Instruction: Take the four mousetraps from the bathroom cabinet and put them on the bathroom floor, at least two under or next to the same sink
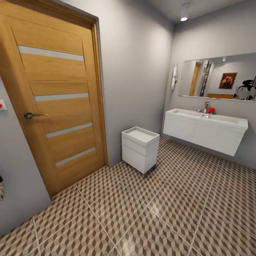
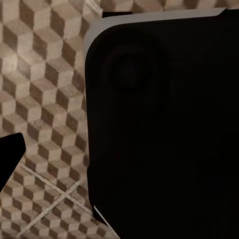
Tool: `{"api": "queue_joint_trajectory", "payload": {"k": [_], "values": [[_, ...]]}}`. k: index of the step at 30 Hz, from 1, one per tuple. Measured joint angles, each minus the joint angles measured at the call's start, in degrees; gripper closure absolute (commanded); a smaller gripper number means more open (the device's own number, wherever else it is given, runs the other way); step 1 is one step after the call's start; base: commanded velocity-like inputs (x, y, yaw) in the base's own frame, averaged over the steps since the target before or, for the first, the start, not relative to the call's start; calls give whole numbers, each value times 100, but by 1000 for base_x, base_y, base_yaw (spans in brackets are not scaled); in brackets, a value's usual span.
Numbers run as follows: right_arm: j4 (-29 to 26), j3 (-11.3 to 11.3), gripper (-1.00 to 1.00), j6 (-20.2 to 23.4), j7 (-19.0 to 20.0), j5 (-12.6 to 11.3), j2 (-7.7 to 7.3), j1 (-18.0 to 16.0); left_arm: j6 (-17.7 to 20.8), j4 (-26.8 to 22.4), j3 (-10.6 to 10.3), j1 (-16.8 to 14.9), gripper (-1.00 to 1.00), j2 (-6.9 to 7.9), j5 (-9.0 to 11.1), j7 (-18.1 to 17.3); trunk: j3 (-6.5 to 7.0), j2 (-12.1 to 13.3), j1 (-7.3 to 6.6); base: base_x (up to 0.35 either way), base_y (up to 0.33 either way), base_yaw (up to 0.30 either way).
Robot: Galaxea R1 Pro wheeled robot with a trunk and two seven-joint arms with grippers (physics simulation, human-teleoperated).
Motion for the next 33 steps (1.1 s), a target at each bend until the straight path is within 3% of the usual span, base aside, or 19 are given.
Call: {"api": "queue_joint_trajectory", "payload": {"k": [33], "values": [[0, -5, -100, -58, 0, -3, 0, 2, 0, -1, 0, 0, -100, 0, 0, 0, 0, 0, 0, 0, 0, 275]]}}
